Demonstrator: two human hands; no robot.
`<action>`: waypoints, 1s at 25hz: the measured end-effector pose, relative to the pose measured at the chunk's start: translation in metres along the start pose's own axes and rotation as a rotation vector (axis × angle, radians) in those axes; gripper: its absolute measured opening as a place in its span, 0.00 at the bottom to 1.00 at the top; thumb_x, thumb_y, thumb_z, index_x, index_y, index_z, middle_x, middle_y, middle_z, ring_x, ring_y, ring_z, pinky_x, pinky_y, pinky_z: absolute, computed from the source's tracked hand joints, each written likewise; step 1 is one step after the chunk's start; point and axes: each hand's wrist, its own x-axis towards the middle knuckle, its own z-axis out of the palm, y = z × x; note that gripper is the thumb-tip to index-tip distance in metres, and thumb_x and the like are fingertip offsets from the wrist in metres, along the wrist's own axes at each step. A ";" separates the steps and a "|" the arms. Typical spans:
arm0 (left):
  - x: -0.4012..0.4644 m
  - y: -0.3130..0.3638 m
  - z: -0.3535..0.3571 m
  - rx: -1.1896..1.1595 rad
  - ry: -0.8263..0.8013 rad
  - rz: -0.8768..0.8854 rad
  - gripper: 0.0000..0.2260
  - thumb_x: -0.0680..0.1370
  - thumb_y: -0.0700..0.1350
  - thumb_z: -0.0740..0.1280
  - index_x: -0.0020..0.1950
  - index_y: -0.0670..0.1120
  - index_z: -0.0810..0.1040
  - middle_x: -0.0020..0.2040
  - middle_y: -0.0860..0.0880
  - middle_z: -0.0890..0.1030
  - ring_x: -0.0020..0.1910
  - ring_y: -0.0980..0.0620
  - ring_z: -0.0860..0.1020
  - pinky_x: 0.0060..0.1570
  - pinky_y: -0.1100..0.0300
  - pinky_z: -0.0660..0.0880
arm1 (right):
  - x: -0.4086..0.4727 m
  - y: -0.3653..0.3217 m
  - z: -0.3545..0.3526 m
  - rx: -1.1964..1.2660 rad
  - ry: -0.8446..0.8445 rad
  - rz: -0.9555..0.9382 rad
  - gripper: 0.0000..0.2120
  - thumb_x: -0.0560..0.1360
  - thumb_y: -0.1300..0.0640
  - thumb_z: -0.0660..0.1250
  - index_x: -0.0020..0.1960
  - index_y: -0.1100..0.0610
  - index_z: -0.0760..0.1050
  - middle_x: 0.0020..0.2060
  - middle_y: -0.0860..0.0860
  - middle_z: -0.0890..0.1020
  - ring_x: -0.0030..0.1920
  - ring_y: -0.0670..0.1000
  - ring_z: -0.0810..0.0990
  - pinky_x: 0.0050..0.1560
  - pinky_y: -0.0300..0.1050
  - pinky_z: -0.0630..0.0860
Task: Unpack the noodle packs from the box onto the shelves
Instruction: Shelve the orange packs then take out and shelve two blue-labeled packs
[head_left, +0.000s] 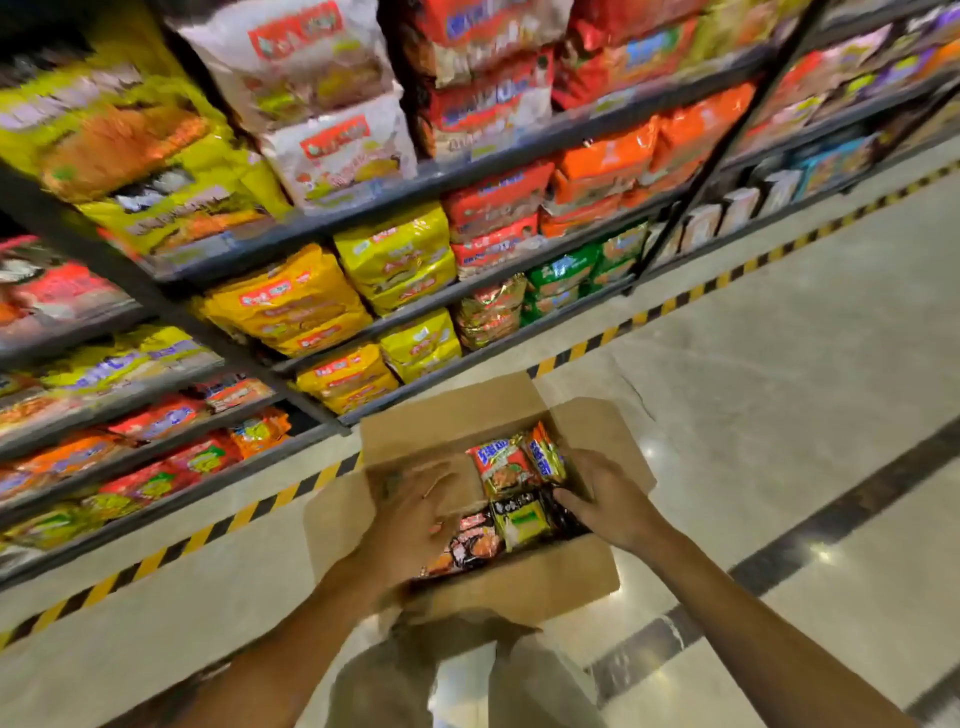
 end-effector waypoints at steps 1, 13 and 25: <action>0.018 -0.007 0.023 -0.041 0.009 -0.009 0.30 0.77 0.60 0.53 0.75 0.47 0.69 0.77 0.48 0.66 0.75 0.45 0.64 0.70 0.48 0.68 | 0.014 0.014 0.009 0.001 0.003 0.010 0.33 0.76 0.38 0.65 0.77 0.49 0.63 0.71 0.51 0.73 0.71 0.53 0.70 0.66 0.45 0.71; 0.195 -0.161 0.311 -0.088 -0.046 0.024 0.28 0.79 0.53 0.60 0.78 0.48 0.61 0.79 0.51 0.60 0.77 0.49 0.57 0.76 0.59 0.49 | 0.175 0.243 0.224 0.016 0.028 0.204 0.34 0.77 0.41 0.63 0.79 0.46 0.55 0.76 0.48 0.65 0.76 0.51 0.62 0.72 0.53 0.67; 0.311 -0.242 0.480 -0.290 -0.210 -0.349 0.30 0.81 0.45 0.66 0.79 0.46 0.56 0.77 0.49 0.61 0.75 0.49 0.59 0.71 0.57 0.57 | 0.287 0.369 0.351 0.205 0.024 0.187 0.34 0.79 0.51 0.67 0.78 0.39 0.54 0.73 0.38 0.62 0.64 0.20 0.51 0.64 0.29 0.56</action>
